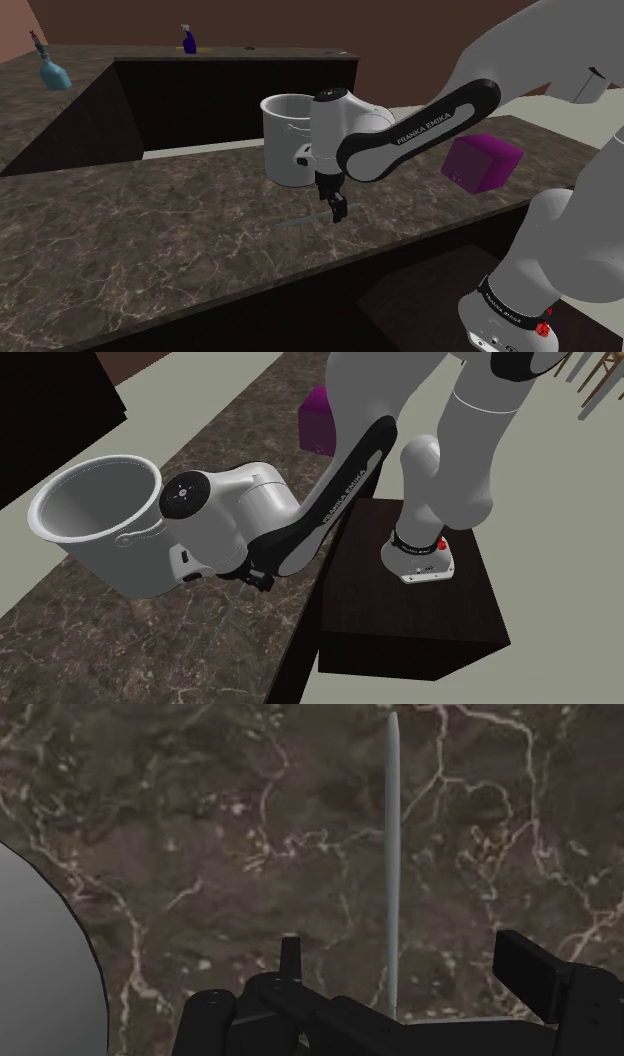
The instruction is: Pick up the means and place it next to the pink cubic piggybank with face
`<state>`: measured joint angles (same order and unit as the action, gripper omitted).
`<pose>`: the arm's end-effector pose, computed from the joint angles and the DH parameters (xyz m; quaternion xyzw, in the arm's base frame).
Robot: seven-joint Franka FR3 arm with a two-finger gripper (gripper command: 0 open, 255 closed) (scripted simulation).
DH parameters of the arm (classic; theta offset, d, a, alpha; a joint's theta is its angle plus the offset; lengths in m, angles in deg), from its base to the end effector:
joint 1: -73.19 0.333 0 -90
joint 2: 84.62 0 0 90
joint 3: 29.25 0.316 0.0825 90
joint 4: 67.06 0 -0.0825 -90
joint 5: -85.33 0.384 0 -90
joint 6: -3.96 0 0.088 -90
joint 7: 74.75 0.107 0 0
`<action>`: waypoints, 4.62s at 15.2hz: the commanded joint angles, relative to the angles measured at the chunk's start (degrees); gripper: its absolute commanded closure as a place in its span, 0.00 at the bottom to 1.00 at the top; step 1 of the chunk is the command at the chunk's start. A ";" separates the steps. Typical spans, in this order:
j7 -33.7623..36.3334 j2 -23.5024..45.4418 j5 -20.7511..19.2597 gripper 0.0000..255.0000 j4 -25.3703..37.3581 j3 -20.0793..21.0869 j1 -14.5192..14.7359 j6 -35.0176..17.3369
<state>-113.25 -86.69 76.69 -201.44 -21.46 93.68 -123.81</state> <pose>0.4337 0.2281 0.3408 0.8052 0.5886 -0.0450 0.0563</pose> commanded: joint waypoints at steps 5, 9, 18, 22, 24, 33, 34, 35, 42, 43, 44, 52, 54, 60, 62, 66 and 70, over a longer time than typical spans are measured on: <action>0.00 0.00 0.00 1.00 0.00 0.00 0.00 -0.01; 0.00 0.01 0.00 1.00 0.00 0.00 0.00 -0.01; -1.05 -2.74 0.93 1.00 1.98 -0.01 0.09 4.61; -1.66 -4.31 1.43 1.00 3.55 -0.04 0.15 7.70; -1.94 -5.02 1.64 1.00 4.41 -0.05 0.17 9.25; -3.06 -7.58 2.37 1.00 8.87 -0.14 0.25 16.17; -3.17 -7.80 2.43 1.00 9.42 -0.15 0.26 16.94; -3.28 -8.01 2.49 1.00 9.99 -0.16 0.26 17.70; -3.98 -9.10 2.80 1.00 14.29 -0.21 0.28 23.05; -4.07 -9.21 2.83 1.00 14.95 -0.22 0.28 23.81; -4.16 -9.31 2.86 1.00 15.62 -0.22 0.28 24.58; -4.83 -9.61 3.01 1.00 21.46 -0.24 0.27 30.68; -4.98 -9.56 3.02 1.00 23.05 -0.24 0.26 32.21; -9.34 -16.38 2.71 1.00 17.04 -3.01 -1.22 32.51; -11.50 -19.61 2.27 1.00 13.97 -4.51 -1.95 32.41; -15.88 -25.67 0.84 1.00 8.62 -7.73 -3.49 32.57; -20.41 -31.15 -1.25 1.00 4.31 -11.21 -5.25 33.08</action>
<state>-132.46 -116.41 76.03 -195.95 -31.77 88.90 -90.81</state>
